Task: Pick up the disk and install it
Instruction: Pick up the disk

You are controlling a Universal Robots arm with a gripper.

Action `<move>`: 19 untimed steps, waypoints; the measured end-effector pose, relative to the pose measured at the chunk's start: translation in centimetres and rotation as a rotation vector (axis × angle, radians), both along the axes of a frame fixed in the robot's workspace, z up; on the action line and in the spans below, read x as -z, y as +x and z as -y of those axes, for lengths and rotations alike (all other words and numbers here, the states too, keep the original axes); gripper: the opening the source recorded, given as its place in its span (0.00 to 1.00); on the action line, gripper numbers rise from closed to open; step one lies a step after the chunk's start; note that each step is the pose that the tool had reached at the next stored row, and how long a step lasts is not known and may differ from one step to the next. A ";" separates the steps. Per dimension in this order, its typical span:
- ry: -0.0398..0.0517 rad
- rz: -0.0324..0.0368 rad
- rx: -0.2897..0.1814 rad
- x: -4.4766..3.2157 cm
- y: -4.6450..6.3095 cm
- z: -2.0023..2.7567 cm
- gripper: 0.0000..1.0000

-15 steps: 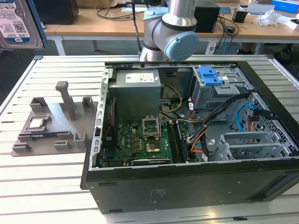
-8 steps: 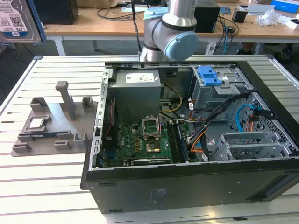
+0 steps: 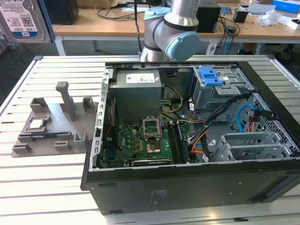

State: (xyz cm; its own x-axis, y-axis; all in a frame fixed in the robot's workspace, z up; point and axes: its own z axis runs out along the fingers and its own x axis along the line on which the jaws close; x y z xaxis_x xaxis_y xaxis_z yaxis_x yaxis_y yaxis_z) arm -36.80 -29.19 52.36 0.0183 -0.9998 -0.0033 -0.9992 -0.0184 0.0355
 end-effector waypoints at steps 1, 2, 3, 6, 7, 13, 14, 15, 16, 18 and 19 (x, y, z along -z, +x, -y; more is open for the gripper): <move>0.0000 0.0001 0.000 0.00 0.4 0.00 0.36; 0.0001 0.0002 0.000 0.01 0.8 0.00 0.36; 0.0000 0.0000 0.000 0.00 1.4 0.00 0.36; 0.0001 0.0002 0.000 0.01 2.8 -0.01 0.36; 0.0000 0.0000 0.000 0.00 3.3 -0.01 0.36; 0.0001 0.0000 0.000 0.01 7.4 0.00 0.36; 0.0000 -0.0001 0.000 0.00 7.9 0.00 0.36; 0.0000 -0.0002 0.000 0.00 8.3 0.00 0.36; 0.0000 -0.0002 0.000 0.00 8.7 -0.01 0.36; 0.0001 -0.0004 0.000 0.01 9.7 0.00 0.36; 0.0000 -0.0007 0.000 0.00 10.2 0.00 0.36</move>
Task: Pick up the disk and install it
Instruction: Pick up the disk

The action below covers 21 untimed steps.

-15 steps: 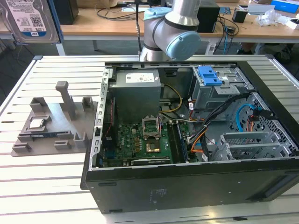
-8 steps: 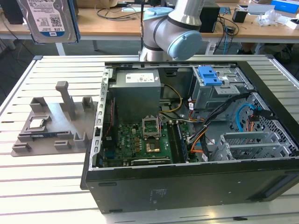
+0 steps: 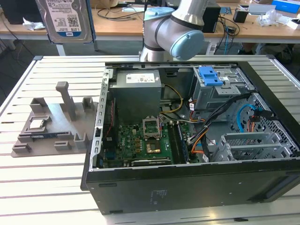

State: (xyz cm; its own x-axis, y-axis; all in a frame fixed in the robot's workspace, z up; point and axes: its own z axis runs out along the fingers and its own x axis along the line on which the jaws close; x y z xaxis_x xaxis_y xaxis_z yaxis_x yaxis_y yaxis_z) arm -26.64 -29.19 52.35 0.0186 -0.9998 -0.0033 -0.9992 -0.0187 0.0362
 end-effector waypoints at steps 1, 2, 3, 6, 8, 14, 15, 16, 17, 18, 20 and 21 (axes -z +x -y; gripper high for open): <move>0.0000 -0.0003 0.000 0.00 0.6 0.00 0.36; 0.0000 -0.0005 0.000 0.00 1.0 -0.01 0.36; 0.0000 -0.0006 0.000 0.00 1.4 -0.01 0.36; 0.0000 -0.0016 0.000 0.00 3.1 -0.01 0.36; 0.0001 -0.0020 0.000 0.01 4.3 0.00 0.36; -0.0001 -0.0030 0.000 0.02 6.2 0.22 0.36; 0.0000 -0.0028 0.000 0.03 6.3 0.32 0.36; 0.0000 -0.0029 0.000 0.03 6.4 0.48 0.36; 0.0000 -0.0029 0.000 0.04 6.6 0.59 0.36; -0.0001 -0.0032 0.000 0.04 6.9 0.94 0.36; -0.0002 -0.0033 0.000 0.07 7.5 1.53 0.36; -0.0001 -0.0033 0.000 0.08 7.7 1.72 0.36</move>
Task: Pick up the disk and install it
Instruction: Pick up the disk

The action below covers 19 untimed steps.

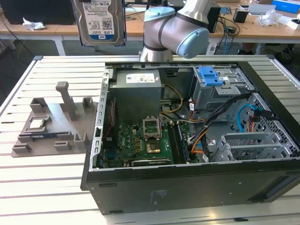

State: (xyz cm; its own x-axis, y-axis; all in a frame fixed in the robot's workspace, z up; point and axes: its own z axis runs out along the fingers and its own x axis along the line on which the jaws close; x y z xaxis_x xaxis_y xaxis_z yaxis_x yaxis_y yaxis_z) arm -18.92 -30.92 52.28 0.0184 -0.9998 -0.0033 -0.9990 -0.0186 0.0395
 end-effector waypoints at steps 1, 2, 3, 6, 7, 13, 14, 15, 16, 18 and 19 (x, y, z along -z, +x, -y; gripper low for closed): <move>0.0000 0.0000 0.000 0.01 0.1 0.12 0.36; 0.0000 -0.0001 0.000 0.01 0.3 0.28 0.36; -0.0001 -0.0002 0.000 0.01 0.6 0.49 0.36; -0.0001 -0.0003 0.000 0.02 1.5 1.04 0.36; -0.0001 -0.0004 0.000 0.01 1.7 1.12 0.36; -0.0001 -0.0006 0.000 0.02 2.8 1.58 0.36; -0.0001 -0.0007 0.000 0.03 3.0 1.63 0.36; -0.0001 -0.0008 0.000 0.03 3.1 1.69 0.36; 0.0000 -0.0008 0.000 0.03 3.4 1.76 0.36; 0.0000 -0.0010 0.000 0.04 3.8 1.84 0.36; -0.0001 -0.0013 0.000 0.03 4.2 1.88 0.36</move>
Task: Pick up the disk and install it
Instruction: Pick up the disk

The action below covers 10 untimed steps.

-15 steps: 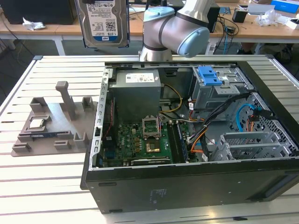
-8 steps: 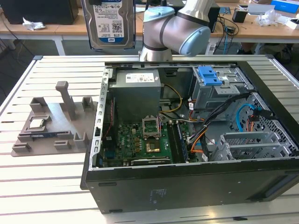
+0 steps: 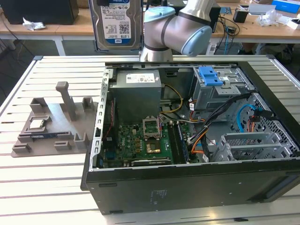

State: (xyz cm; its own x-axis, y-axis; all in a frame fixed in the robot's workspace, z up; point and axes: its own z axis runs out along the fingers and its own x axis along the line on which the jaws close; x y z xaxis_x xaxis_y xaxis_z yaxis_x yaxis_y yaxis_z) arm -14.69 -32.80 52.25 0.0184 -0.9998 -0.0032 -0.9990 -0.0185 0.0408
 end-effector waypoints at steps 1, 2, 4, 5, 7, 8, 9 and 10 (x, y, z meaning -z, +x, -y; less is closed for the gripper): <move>0.0000 -0.0002 0.000 0.00 0.4 0.02 0.36; 0.0000 -0.0004 0.000 0.00 0.8 0.02 0.36; 0.0000 -0.0010 0.000 0.00 1.8 0.02 0.36; 0.0000 -0.0013 0.000 0.00 2.2 0.02 0.36; 0.0001 -0.0019 0.000 0.01 3.3 0.02 0.36; 0.0000 -0.0022 0.000 0.00 3.8 0.02 0.36; 0.0000 -0.0025 0.000 0.00 4.2 0.03 0.36; 0.0001 -0.0028 0.000 0.01 4.8 0.02 0.36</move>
State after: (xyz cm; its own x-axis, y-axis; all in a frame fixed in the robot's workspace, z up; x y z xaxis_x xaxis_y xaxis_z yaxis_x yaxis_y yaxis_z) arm -9.91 -32.82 52.24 0.0183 -0.9998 -0.0034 -0.9989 -0.0184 0.0435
